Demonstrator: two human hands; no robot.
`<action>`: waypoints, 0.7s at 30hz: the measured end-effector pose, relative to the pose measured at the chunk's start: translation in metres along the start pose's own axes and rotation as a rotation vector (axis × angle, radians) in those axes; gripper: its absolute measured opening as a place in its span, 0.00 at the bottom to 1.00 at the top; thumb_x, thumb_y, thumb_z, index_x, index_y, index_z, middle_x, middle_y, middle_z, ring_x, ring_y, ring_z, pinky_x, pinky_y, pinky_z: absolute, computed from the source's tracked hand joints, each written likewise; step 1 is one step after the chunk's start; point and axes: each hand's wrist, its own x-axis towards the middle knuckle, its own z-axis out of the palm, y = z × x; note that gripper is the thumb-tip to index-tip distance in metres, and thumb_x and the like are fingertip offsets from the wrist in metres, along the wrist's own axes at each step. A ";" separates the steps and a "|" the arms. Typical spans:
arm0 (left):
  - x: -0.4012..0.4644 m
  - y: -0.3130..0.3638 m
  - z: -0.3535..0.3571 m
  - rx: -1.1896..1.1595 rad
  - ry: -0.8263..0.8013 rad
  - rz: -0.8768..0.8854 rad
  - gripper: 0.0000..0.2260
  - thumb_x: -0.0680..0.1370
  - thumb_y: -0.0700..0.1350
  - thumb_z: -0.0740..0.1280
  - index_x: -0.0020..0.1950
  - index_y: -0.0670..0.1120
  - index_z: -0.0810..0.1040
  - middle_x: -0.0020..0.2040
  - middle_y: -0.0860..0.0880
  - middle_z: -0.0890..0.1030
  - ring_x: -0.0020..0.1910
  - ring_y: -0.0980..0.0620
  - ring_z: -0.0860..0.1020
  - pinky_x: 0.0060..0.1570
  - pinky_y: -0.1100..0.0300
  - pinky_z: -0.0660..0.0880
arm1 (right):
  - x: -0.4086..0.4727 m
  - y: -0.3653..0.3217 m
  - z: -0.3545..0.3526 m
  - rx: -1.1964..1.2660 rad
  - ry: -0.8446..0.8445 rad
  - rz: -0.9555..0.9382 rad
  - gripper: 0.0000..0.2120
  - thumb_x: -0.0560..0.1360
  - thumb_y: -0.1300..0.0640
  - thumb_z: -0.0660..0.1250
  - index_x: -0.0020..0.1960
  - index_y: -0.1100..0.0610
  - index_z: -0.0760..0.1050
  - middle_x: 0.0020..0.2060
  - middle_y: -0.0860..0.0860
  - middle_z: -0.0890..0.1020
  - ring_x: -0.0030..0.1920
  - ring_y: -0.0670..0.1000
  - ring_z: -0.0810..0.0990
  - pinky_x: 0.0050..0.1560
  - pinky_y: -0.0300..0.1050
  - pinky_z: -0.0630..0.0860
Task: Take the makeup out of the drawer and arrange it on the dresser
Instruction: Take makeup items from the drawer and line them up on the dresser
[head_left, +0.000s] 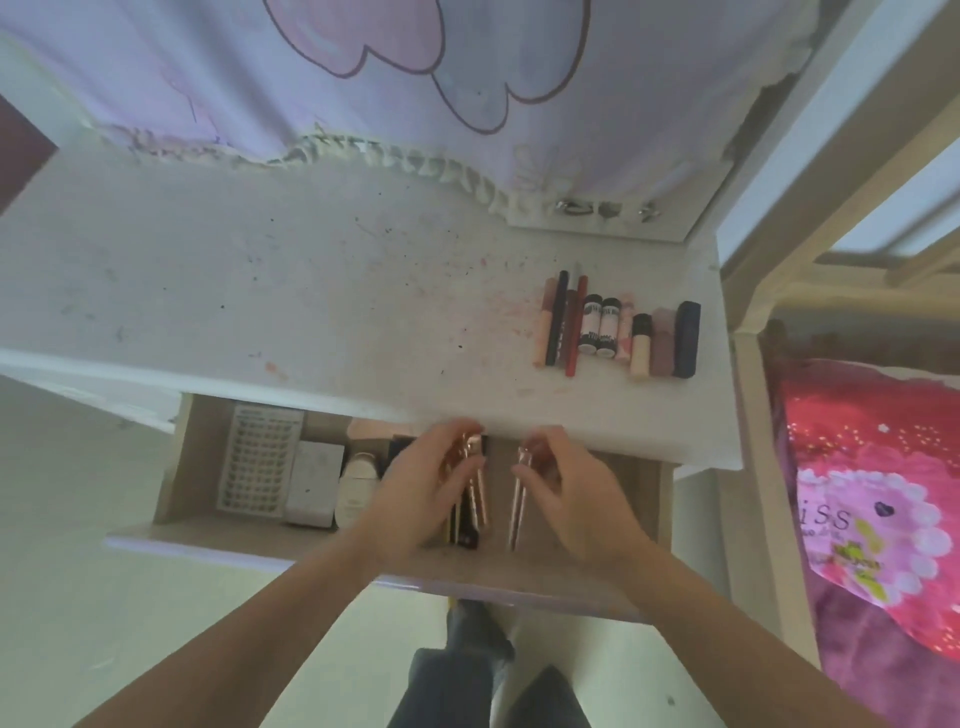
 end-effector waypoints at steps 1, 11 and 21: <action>0.011 0.011 -0.015 -0.059 0.049 0.040 0.12 0.77 0.47 0.65 0.60 0.57 0.71 0.45 0.63 0.76 0.44 0.65 0.76 0.44 0.74 0.72 | 0.011 -0.009 -0.017 0.020 0.059 -0.021 0.08 0.75 0.48 0.64 0.53 0.42 0.67 0.39 0.37 0.76 0.41 0.36 0.76 0.42 0.27 0.72; 0.206 0.033 -0.052 -0.060 0.000 -0.058 0.12 0.79 0.48 0.64 0.61 0.47 0.75 0.45 0.49 0.78 0.39 0.52 0.77 0.43 0.59 0.74 | 0.192 -0.027 -0.079 -0.257 0.169 0.065 0.10 0.78 0.51 0.61 0.55 0.56 0.73 0.40 0.52 0.82 0.42 0.53 0.79 0.49 0.49 0.74; 0.235 0.023 -0.023 -0.105 -0.111 -0.096 0.13 0.79 0.47 0.62 0.62 0.44 0.74 0.45 0.48 0.79 0.37 0.54 0.78 0.38 0.70 0.72 | 0.209 -0.007 -0.071 -0.606 0.211 0.146 0.14 0.79 0.48 0.58 0.57 0.55 0.76 0.51 0.52 0.80 0.56 0.55 0.73 0.54 0.49 0.67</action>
